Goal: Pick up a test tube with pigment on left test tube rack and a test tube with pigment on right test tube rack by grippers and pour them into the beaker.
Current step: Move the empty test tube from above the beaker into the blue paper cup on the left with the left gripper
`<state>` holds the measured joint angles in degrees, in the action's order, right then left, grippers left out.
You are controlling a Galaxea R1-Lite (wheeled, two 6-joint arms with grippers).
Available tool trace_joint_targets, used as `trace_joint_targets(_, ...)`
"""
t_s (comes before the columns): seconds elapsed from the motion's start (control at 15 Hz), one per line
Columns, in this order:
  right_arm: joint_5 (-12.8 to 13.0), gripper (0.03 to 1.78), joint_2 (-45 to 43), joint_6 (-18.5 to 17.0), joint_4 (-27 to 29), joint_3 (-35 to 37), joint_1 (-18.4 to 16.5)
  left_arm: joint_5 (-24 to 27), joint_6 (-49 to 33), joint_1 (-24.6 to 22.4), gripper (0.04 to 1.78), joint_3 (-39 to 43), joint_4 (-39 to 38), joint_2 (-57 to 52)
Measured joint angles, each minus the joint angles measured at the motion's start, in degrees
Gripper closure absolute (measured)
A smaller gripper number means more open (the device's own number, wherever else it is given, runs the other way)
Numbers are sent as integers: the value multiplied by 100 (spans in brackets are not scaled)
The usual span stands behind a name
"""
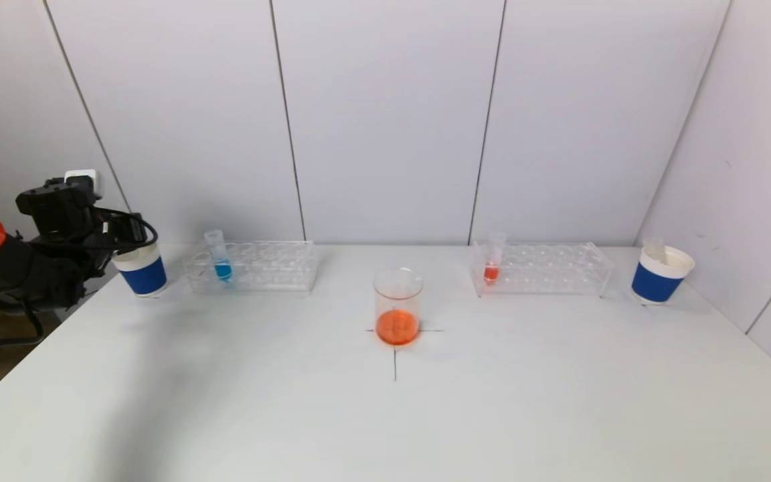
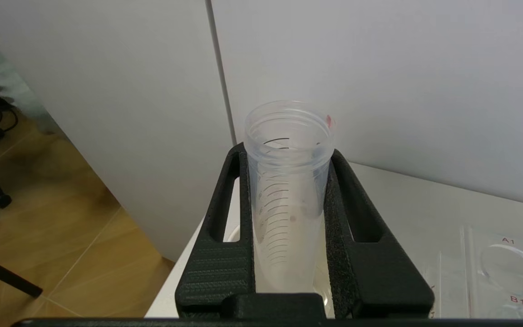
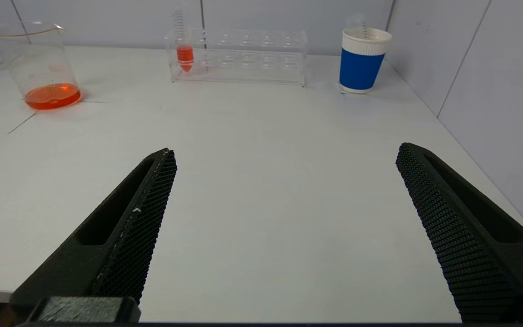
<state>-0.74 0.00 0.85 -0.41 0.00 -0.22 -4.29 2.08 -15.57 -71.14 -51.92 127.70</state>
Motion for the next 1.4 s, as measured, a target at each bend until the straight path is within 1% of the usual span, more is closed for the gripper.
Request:
trace_joint_targets(0.4,0,5,0,0,0,0,0,61,37,5,137,149,-139,52)
trace_joint_targets(1.4,0,5,0,0,0,0,0,91,34,13,137,185,-207,39)
